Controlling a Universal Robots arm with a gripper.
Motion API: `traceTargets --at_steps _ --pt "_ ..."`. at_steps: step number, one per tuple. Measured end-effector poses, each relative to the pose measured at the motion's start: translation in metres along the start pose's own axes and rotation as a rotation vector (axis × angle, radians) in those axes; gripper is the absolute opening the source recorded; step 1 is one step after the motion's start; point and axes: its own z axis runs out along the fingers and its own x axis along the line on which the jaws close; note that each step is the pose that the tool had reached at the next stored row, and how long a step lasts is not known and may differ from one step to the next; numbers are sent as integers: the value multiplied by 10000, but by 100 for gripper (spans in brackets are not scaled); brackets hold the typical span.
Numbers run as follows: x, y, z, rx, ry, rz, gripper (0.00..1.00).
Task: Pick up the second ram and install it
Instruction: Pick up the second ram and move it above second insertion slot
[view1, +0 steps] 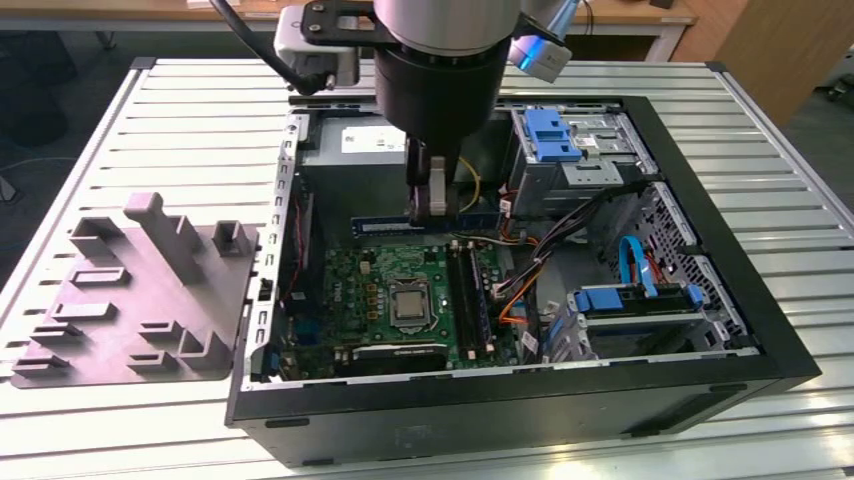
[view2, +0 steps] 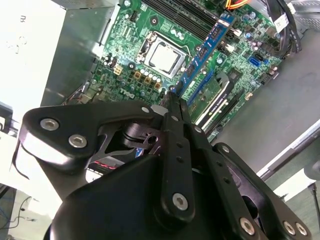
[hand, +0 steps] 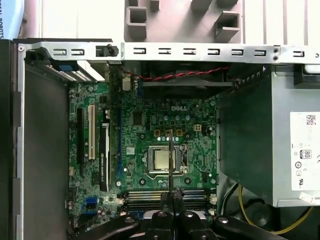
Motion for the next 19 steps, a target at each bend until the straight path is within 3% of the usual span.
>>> traceTargets --at_steps 7,13,19 --pt "-69 1 39 -1 6 1 12" --pt "-69 -1 123 1 48 1 12" --pt "-70 -35 140 2 49 4 12"
